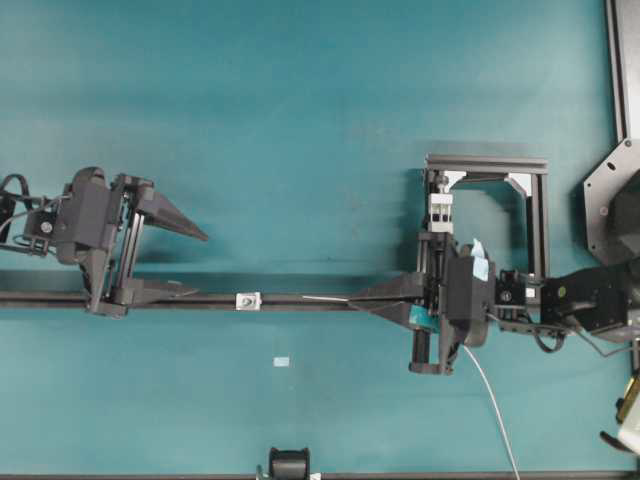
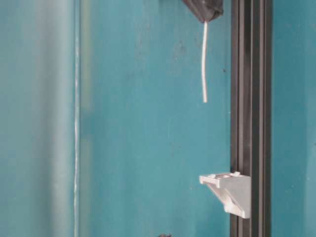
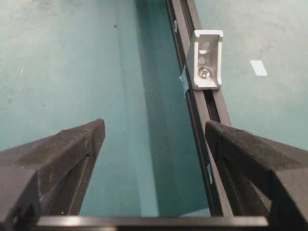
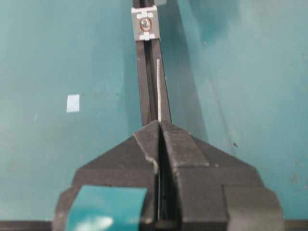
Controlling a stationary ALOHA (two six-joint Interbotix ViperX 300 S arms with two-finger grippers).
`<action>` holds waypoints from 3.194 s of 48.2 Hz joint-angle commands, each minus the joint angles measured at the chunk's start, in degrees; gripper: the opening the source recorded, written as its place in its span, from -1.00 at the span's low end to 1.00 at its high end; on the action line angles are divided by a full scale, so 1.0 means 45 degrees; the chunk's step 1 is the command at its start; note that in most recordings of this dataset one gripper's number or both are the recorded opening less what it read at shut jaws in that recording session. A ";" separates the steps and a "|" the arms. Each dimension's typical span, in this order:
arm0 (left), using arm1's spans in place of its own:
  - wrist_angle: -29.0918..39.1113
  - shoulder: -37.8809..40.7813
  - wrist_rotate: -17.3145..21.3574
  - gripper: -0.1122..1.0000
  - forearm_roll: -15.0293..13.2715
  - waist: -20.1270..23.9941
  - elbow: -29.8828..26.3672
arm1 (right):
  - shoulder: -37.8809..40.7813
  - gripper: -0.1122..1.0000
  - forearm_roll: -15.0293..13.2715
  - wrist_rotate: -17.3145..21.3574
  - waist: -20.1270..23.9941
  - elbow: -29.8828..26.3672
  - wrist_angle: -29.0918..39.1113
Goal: Insert the wire into the hole on the left side and pull it with the left arm.
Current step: 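Lower the wire tip along the black rail toward the white clip, then align the wire tip with the hole in the white clip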
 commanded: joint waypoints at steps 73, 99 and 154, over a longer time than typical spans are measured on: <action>-0.0332 0.0000 0.0039 0.39 0.0098 -0.0254 -0.0352 | 0.1465 -0.78 -0.0645 0.0039 0.0059 -0.0508 -0.1582; -0.0332 0.0000 0.0078 0.39 0.0098 -0.0254 -0.0449 | 0.1758 -0.78 -0.0703 0.0020 0.0059 -0.0566 -0.1953; -0.0312 0.0000 0.0059 0.39 0.0098 -0.0254 -0.0547 | 0.2383 -0.78 -0.1289 -0.0039 -0.0391 -0.1211 -0.2031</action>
